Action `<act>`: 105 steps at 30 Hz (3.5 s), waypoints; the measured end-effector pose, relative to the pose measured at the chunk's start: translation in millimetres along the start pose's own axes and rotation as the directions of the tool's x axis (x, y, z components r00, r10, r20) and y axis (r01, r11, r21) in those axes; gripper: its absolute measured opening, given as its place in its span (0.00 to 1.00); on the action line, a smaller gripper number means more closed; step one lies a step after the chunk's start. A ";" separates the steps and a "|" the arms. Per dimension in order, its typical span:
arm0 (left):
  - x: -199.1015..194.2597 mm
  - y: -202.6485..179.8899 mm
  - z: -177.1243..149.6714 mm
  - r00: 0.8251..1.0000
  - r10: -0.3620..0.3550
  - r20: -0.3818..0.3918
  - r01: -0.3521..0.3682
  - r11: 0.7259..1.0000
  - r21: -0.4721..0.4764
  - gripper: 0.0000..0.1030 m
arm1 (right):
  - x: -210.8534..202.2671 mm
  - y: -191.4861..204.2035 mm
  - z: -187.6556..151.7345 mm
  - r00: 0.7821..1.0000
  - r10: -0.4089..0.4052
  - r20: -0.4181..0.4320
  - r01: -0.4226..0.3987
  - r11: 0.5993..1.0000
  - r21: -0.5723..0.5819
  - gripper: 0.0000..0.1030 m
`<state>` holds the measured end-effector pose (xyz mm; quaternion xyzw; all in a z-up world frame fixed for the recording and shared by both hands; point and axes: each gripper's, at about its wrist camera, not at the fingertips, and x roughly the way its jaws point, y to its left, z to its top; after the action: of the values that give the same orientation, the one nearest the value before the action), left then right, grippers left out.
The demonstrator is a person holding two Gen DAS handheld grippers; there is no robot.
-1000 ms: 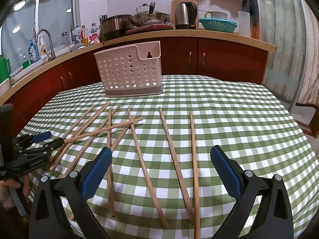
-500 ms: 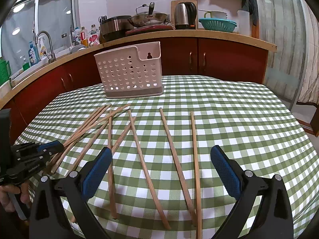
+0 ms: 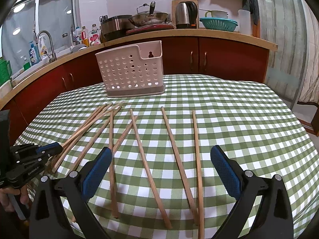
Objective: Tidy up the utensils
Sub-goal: 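Lower the left tool and grasp a wooden chopstick while the right tool grasps another, then lift both held chopsticks and carry them above the beige utensil holder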
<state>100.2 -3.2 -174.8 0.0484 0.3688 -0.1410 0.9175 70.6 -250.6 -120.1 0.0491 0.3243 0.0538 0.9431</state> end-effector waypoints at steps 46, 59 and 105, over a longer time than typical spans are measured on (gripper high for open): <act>-49.6 9.8 -6.1 0.986 0.092 0.141 -0.089 0.996 -0.029 0.05 | -2.5 44.8 -51.4 0.979 0.198 -0.054 -0.205 0.960 -0.192 0.07; -83.2 8.3 10.6 0.961 0.120 0.250 -0.113 0.993 -0.043 0.05 | -36.8 42.0 -21.8 0.981 0.180 0.068 -0.164 0.966 -0.201 0.07; -135.2 32.8 76.6 0.901 0.146 0.410 -0.111 0.988 -0.109 0.05 | -84.0 37.7 70.4 0.929 0.214 0.301 -0.177 0.973 -0.145 0.07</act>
<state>67.7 43.5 -26.6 0.0033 0.1664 -0.0719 0.9834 45.6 -228.6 -9.1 0.0343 0.1598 0.1577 0.9739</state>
